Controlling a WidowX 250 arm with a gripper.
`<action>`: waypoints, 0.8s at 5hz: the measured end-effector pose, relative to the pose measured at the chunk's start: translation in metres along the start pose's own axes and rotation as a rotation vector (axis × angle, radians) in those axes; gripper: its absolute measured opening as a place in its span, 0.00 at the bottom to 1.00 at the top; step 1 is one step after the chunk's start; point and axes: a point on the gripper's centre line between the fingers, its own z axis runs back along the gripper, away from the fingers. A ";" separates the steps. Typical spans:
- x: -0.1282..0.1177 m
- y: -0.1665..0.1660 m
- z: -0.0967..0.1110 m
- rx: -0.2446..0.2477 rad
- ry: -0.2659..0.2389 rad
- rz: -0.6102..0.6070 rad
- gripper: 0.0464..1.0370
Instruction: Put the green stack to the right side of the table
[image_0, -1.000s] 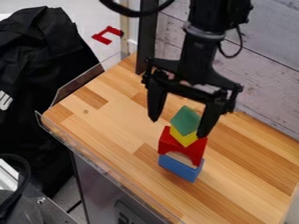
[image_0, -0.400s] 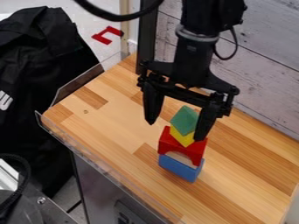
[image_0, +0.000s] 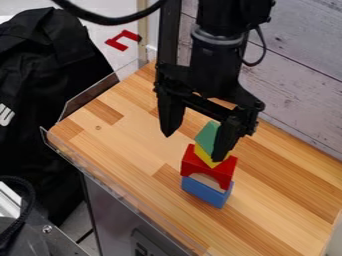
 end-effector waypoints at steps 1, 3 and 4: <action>0.001 0.004 0.000 0.027 -0.006 -0.067 0.96; 0.019 0.003 -0.006 0.012 -0.055 -0.095 0.96; 0.025 0.000 -0.008 -0.010 -0.056 -0.119 0.96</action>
